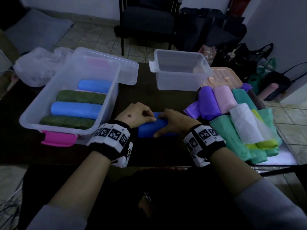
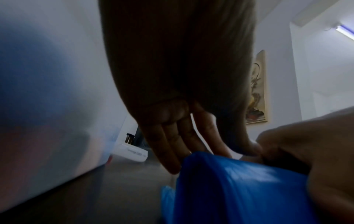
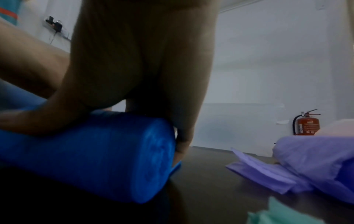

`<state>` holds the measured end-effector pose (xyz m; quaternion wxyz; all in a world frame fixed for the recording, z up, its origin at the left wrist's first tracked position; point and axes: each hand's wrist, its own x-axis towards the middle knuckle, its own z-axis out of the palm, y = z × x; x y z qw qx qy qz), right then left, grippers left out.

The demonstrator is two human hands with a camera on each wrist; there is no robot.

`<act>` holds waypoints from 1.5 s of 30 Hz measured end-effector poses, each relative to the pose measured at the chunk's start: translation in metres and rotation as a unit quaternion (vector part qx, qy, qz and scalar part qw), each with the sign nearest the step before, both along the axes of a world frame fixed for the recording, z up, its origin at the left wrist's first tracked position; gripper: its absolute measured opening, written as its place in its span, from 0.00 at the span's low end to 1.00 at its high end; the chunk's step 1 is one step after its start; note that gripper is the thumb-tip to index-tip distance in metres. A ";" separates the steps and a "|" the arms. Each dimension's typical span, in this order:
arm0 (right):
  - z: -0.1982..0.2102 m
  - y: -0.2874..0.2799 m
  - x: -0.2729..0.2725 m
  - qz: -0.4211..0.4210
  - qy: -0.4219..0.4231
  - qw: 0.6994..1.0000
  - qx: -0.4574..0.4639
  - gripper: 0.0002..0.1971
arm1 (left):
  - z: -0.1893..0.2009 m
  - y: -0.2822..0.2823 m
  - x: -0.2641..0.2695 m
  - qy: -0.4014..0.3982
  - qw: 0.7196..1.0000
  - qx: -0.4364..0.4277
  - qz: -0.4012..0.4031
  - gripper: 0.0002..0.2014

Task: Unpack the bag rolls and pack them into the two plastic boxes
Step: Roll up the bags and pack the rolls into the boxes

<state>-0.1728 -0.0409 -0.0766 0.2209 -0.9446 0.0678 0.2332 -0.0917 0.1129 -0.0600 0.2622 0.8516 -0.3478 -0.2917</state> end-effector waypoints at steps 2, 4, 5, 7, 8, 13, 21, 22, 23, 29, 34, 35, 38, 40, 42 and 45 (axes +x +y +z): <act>-0.002 -0.003 0.002 -0.008 0.004 1.000 0.010 0.34 | 0.002 0.004 -0.001 0.017 1.000 0.004 0.003 0.14; -0.003 -0.007 0.003 -0.040 0.000 0.998 0.041 0.35 | 0.004 0.006 -0.002 0.013 1.000 0.013 0.003 0.18; -0.004 -0.009 0.005 -0.054 0.001 0.997 0.051 0.33 | 0.005 0.007 -0.004 0.005 1.000 0.018 -0.001 0.20; -0.004 -0.011 0.010 -0.057 0.006 0.997 0.043 0.26 | 0.005 0.008 -0.007 -0.016 0.999 0.024 -0.014 0.26; -0.003 -0.012 0.011 -0.054 0.006 0.998 0.034 0.25 | 0.006 0.008 -0.008 -0.024 0.999 0.029 -0.022 0.29; -0.007 -0.012 0.017 -0.047 -0.002 0.999 -0.017 0.47 | 0.004 0.007 -0.005 -0.028 0.997 0.057 -0.037 0.34; -0.006 0.001 0.010 0.006 0.018 0.996 -0.084 0.43 | 0.007 -0.001 -0.001 -0.030 0.994 0.083 -0.061 0.31; -0.006 0.003 0.007 0.008 0.013 0.996 -0.082 0.42 | 0.007 -0.001 -0.002 -0.032 0.994 0.085 -0.063 0.31; -0.007 0.004 0.003 0.007 0.003 0.997 -0.076 0.41 | 0.008 -0.001 -0.003 -0.029 0.993 0.091 -0.065 0.31; -0.012 0.010 -0.015 -0.037 -0.073 0.996 -0.019 0.33 | 0.013 -0.005 -0.004 -0.021 0.991 0.112 -0.066 0.31; -0.013 0.018 -0.017 -0.035 -0.082 0.996 0.013 0.30 | 0.022 -0.005 -0.002 -0.012 0.991 0.111 -0.076 0.28; -0.013 0.019 -0.016 -0.042 -0.085 0.995 0.025 0.29 | 0.027 -0.006 0.000 -0.010 0.992 0.104 -0.067 0.27; -0.003 0.022 -0.011 -0.080 -0.126 0.988 0.046 0.27 | 0.054 -0.006 0.012 -0.039 0.999 0.034 0.005 0.21; 0.013 0.024 -0.002 -0.115 -0.167 0.977 0.066 0.24 | 0.080 0.001 0.028 -0.077 0.994 -0.033 0.069 0.18; 0.032 0.027 0.013 -0.130 -0.201 0.965 0.107 0.20 | 0.104 0.016 0.050 -0.119 0.983 -0.071 0.124 0.18; 0.058 0.040 0.039 -0.113 -0.245 0.948 0.169 0.20 | 0.124 0.049 0.094 -0.169 0.962 -0.046 0.208 0.21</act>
